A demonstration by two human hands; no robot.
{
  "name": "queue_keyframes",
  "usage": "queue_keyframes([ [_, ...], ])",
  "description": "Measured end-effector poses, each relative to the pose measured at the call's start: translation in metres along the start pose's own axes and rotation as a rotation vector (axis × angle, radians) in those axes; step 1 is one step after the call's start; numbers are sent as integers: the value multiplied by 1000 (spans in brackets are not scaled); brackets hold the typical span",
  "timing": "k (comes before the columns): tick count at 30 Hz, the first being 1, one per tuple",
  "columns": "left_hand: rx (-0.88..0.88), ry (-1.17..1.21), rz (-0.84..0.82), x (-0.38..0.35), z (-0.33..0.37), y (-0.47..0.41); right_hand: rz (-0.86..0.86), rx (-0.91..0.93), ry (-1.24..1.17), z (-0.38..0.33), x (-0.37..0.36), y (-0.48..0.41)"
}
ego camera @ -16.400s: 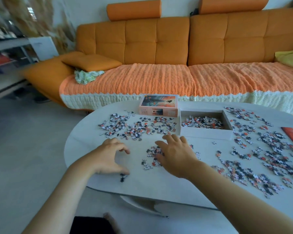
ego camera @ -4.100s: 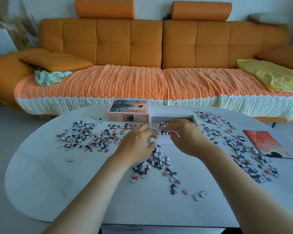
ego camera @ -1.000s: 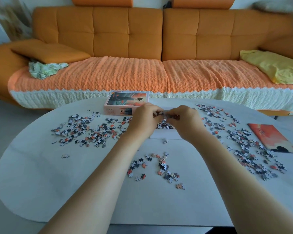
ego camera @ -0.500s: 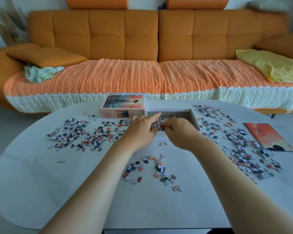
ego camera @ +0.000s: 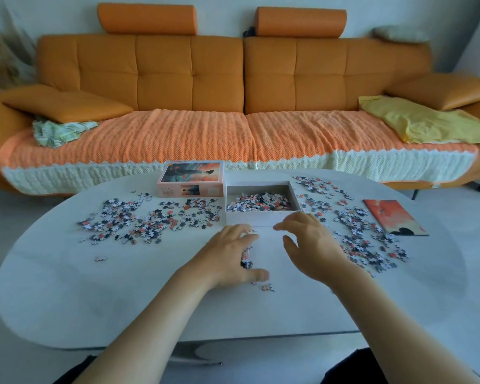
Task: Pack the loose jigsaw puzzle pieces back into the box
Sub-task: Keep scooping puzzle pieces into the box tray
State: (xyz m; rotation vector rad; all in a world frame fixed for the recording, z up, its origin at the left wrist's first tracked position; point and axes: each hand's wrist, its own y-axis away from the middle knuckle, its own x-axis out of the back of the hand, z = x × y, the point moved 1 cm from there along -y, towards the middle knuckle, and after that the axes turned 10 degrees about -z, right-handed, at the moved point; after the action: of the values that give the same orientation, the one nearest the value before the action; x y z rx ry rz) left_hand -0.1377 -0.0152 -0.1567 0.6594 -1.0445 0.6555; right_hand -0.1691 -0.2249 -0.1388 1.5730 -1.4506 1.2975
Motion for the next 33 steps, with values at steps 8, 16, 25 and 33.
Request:
queue_keyframes([
  [8,-19,-60,-12,-24,13,-2,-305,-507,164,47,-12,63],
  [16,-155,147,231,-33,43,-20,-140,-214,-83,19,-24,44],
  [25,355,-190,126,-21,22,0,-88,-273,-62,32,-14,14],
  [33,201,30,19,-29,20,9,-295,-268,-51,24,-28,15],
])
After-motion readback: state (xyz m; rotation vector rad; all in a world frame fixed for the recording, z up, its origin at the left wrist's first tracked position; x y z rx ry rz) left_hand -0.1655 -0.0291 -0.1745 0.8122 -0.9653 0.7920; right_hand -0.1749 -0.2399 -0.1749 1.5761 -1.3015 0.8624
